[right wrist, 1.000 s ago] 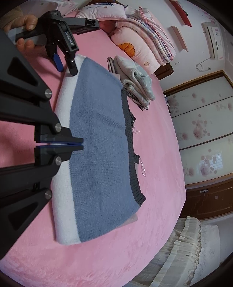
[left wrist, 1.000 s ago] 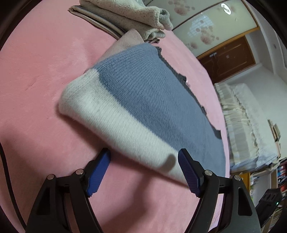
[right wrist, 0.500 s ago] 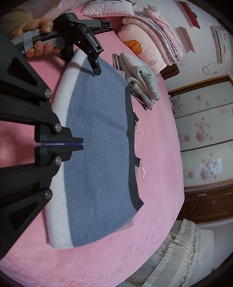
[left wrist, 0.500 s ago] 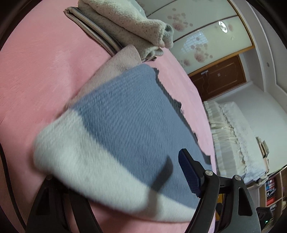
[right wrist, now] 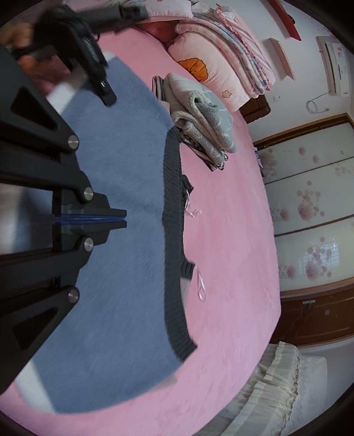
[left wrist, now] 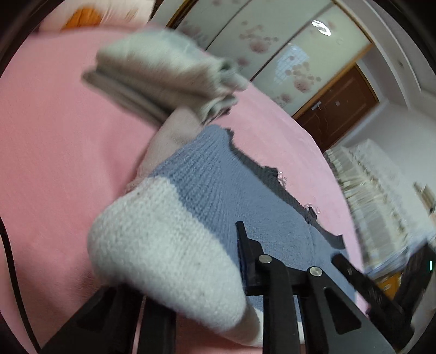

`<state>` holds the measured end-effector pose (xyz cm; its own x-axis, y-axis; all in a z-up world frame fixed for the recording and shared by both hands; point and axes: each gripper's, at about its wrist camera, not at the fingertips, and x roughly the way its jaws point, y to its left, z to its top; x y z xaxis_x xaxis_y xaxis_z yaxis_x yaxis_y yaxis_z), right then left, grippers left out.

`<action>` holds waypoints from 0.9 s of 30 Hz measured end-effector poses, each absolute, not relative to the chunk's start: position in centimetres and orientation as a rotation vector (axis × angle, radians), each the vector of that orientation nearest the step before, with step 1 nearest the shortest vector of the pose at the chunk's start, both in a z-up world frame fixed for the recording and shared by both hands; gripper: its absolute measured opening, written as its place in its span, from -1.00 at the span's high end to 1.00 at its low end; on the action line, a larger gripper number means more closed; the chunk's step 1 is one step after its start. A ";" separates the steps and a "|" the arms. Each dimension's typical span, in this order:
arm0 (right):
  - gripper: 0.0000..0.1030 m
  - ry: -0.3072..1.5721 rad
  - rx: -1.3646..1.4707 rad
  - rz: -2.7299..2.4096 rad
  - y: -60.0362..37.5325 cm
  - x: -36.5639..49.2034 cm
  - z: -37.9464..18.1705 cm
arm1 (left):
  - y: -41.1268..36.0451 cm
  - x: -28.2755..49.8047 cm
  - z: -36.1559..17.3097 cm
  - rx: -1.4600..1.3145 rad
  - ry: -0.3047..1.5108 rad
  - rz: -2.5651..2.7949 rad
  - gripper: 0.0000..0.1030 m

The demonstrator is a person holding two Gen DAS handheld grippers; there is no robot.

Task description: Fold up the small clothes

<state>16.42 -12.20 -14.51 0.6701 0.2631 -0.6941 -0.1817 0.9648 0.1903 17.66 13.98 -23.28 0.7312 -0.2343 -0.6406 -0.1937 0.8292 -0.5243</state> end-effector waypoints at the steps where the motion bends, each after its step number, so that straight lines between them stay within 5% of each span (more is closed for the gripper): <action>1: 1.00 0.802 0.105 0.250 -11.9 16.9 -14.7 | 13.7 17.5 -22.7 -0.580 0.748 -0.017 0.66; 12: 1.00 0.912 0.124 0.295 -11.3 18.9 -17.7 | 9.0 16.4 -17.0 -0.311 0.622 0.011 0.66; 27: 1.00 0.783 0.299 0.209 -24.7 12.1 -14.6 | -5.5 18.1 -10.9 -0.083 0.516 -0.188 0.67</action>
<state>12.08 -24.73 -14.61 0.6914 0.2940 -0.6600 -0.0744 0.9376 0.3397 18.07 -5.54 -10.92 0.8530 -0.1999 -0.4821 0.1580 0.9793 -0.1266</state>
